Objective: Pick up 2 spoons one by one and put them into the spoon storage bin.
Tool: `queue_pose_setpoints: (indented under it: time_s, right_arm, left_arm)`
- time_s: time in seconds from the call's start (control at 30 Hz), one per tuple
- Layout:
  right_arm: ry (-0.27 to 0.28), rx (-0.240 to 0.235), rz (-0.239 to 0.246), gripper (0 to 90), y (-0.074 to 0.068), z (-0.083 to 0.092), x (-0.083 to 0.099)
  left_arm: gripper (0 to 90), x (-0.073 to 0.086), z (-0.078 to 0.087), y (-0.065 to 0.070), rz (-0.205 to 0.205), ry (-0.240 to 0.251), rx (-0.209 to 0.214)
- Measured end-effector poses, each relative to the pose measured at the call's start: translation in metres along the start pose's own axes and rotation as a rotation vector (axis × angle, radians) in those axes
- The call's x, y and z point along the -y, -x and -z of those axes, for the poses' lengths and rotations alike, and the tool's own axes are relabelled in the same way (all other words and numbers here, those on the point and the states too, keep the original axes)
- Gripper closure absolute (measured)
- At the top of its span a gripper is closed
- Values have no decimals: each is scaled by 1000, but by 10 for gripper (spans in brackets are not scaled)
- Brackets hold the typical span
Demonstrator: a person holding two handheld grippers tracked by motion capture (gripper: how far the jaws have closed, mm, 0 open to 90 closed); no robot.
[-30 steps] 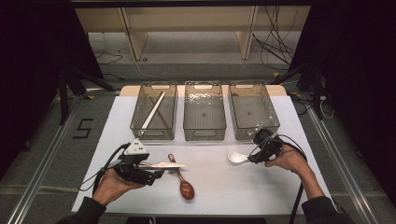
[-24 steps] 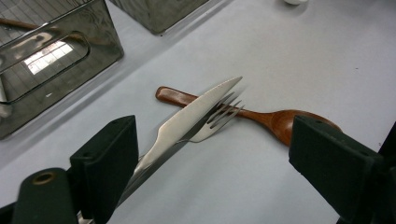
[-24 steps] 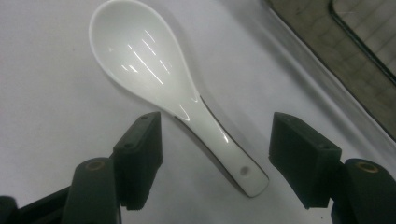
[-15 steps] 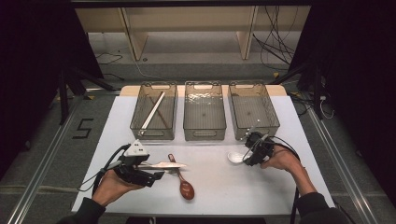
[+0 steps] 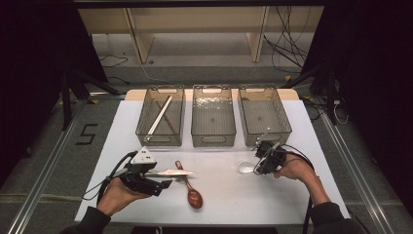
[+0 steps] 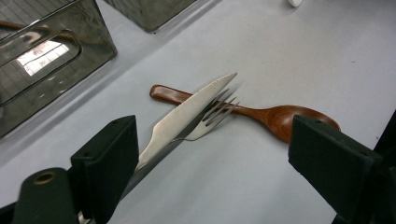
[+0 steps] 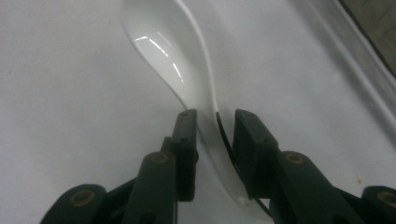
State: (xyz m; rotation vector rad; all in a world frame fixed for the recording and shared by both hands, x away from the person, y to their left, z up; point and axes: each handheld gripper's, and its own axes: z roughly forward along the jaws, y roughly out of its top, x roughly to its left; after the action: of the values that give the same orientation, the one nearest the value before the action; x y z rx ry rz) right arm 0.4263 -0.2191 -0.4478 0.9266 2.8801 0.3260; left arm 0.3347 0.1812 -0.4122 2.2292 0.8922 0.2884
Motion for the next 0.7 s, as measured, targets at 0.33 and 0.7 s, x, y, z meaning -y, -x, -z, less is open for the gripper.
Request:
queue_pose_setpoints:
  time_s: [0.33, 0.7]
  right_arm:
    - [-30, -51, 48, 838, -9, 2, 0]
    - [7, -78, 31, 861, -12, 10, -1]
  left_arm:
    - [159, 2, 0, -1, -1, -3, -7]
    - [163, 2, 2, -4, 6, 13, -13]
